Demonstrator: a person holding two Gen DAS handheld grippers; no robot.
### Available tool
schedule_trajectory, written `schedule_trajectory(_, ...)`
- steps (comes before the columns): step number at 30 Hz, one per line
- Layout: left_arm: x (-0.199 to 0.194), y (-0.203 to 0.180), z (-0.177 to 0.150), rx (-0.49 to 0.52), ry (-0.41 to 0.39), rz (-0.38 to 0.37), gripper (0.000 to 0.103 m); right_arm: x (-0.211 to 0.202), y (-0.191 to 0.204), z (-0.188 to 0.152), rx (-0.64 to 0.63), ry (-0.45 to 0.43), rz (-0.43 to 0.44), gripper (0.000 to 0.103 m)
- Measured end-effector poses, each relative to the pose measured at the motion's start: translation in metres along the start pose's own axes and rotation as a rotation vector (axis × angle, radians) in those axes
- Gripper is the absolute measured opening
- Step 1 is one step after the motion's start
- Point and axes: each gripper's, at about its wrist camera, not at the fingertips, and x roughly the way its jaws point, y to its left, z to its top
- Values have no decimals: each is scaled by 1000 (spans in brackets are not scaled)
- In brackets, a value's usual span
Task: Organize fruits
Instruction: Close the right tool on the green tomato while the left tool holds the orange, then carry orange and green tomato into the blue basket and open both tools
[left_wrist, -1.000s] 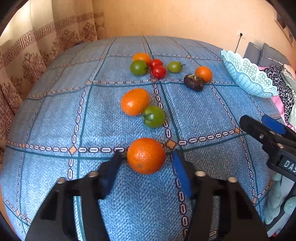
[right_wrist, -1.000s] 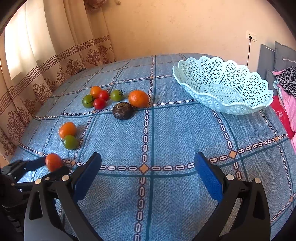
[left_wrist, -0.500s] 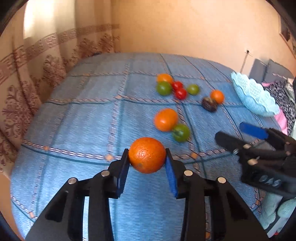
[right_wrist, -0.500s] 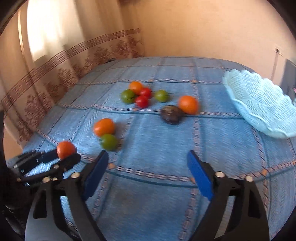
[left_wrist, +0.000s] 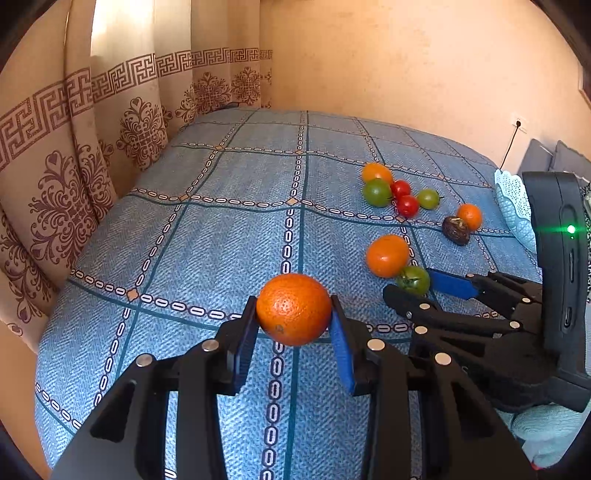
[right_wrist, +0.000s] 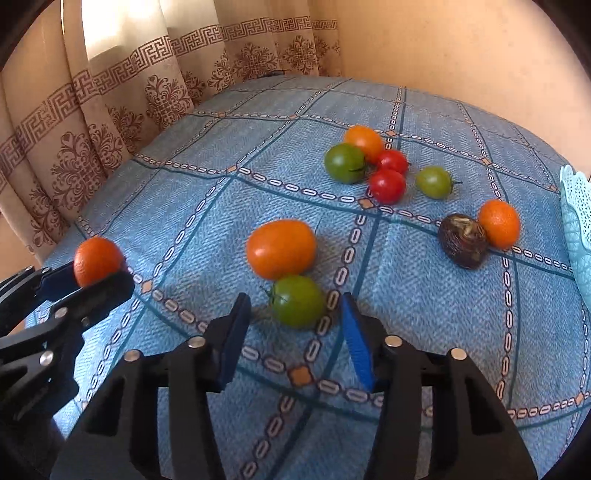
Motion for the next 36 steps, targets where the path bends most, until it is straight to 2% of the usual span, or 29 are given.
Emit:
schedule_trajectory(3, 1, 1, 1, -2, -1, 5, 38, 2, 1, -1, -7, -7, -19, 32)
schedule_trajectory(4, 1, 2, 3, -2, -2, 6, 38, 1, 0, -1, -5, -7, -20, 30)
schedule_trajectory(10, -2, -1, 9, 5, -13, 20, 38, -12, -14, -6, 53, -21, 15, 30)
schedule_trajectory(19, -12, -27, 24, 53, -57, 24, 38, -54, -50, -10, 158, -117, 4, 30)
schedule_trajectory(28, -19, -71, 39, 108, -84, 8, 38, -105, -112, -22, 267, -228, -43, 30)
schedule_trajectory(36, -16, -122, 56, 164, -85, -63, 38, -144, -182, -37, 375, -301, -130, 30)
